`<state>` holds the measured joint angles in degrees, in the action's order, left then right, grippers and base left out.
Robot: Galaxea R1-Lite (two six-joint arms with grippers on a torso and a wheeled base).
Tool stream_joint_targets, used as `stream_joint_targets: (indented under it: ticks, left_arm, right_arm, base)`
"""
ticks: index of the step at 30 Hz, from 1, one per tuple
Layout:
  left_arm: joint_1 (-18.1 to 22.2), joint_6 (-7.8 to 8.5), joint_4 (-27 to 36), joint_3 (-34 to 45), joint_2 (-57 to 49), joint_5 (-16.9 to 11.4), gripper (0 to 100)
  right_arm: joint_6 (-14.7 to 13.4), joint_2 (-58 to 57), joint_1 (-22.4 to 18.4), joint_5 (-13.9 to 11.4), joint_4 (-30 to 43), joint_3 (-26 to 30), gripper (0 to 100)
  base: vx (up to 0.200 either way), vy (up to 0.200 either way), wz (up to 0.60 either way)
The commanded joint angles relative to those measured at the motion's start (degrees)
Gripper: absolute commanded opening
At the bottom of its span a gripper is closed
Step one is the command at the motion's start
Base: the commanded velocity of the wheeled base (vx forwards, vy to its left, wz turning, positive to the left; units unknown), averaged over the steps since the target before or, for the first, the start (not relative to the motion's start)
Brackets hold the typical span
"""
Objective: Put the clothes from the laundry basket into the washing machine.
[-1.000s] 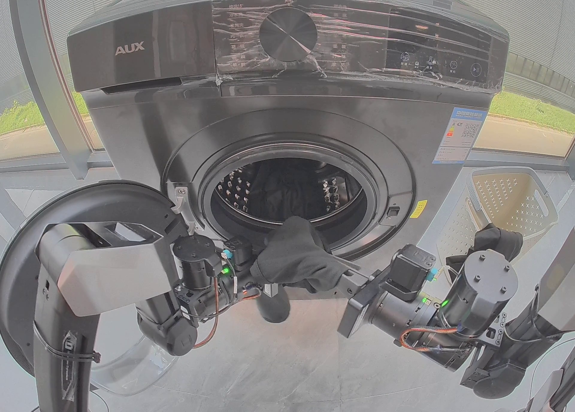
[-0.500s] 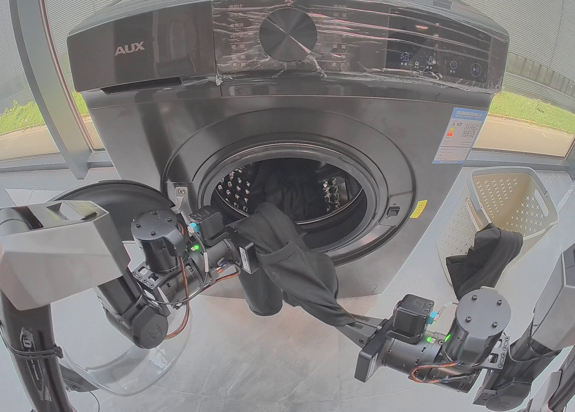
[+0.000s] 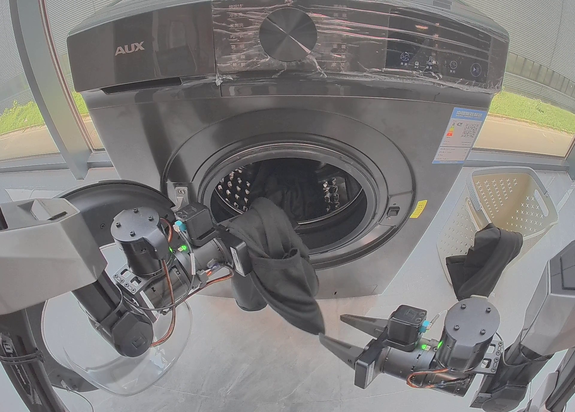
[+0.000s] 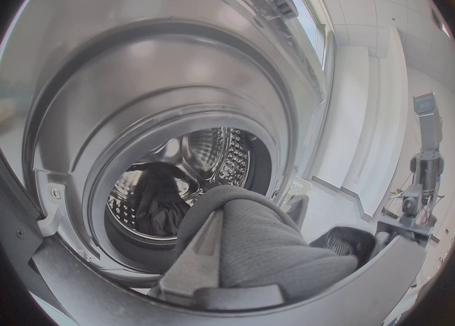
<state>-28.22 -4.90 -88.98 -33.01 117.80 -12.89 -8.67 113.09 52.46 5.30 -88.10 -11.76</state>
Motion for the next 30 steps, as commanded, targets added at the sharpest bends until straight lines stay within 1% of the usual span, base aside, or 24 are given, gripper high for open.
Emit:
stream_joint_targets:
  ticks: [1,4,6,7,8,13,16,17,18,20,22,26,27,30]
  left_arm:
    - [-3.6,0.51,0.0,2.7,-4.1,0.8,0]
    - [-6.0,0.51,0.0,6.3,-7.5,1.4,0]
    - [-6.8,-0.11,0.0,9.3,-10.5,1.2,0]
    - [-6.9,-0.37,0.0,10.2,-11.5,1.2,0]
    - [-7.2,-0.37,0.0,12.4,-13.3,1.1,0]
    - [-7.3,-0.11,-0.1,16.4,-16.0,1.6,0]
    - [-7.1,-0.11,0.0,16.8,-15.7,2.4,0]
    - [-6.9,0.68,-0.1,16.8,-15.2,3.2,0]
    - [-7.3,-0.02,0.0,16.8,-15.2,3.6,0]
    - [-7.3,-0.11,0.0,16.8,-14.8,4.1,0]
    - [-7.1,-0.02,0.0,17.5,-14.1,5.2,0]
    - [-7.0,0.59,0.0,18.0,-13.7,8.2,0]
    - [-7.2,0.33,0.0,18.1,-13.7,8.6,0]
    - [-7.0,0.33,0.0,17.3,-12.5,8.7,0]
  right_arm:
    - [0.3,-0.1,-1.3,0.1,0.4,4.1,100]
    - [0.3,0.0,-2.7,0.1,0.2,7.2,100]
    - [0.1,-0.2,-4.2,0.2,0.1,8.8,100]
    - [0.1,-0.2,-4.6,0.2,-0.1,9.0,100]
    - [-0.2,-0.2,-5.9,0.2,-0.5,9.0,100]
    - [-0.7,-2.7,-8.7,0.1,-0.5,9.0,100]
    - [-0.7,-3.2,-9.2,0.3,-0.5,9.1,100]
    - [-0.7,-3.4,-9.9,0.3,-0.5,9.1,100]
    - [-0.7,-3.3,-10.4,0.2,-0.5,8.7,100]
    - [-0.7,-3.3,-11.6,0.0,-0.5,7.7,100]
    - [-0.8,-3.3,-12.6,0.1,-0.5,6.9,100]
    - [-0.8,-4.1,-14.0,-0.2,-0.5,6.7,100]
    - [-0.8,-4.1,-14.0,-0.2,-0.5,6.7,100]
    - [-0.8,-4.0,-14.0,-0.2,-0.5,6.2,100]
  base:
    - [0.000,0.000,0.00]
    - [0.000,0.000,0.00]
    - [0.000,0.000,0.00]
    - [0.000,0.000,0.00]
    - [0.000,0.000,0.00]
    - [0.000,0.000,0.00]
    - [0.000,0.000,0.00]
    - [0.000,0.000,0.00]
    - [0.000,0.000,0.00]
    - [0.000,0.000,0.00]
    - [0.000,0.000,0.00]
    - [0.000,0.000,0.00]
    - [0.000,0.000,0.00]
    - [0.000,0.000,0.00]
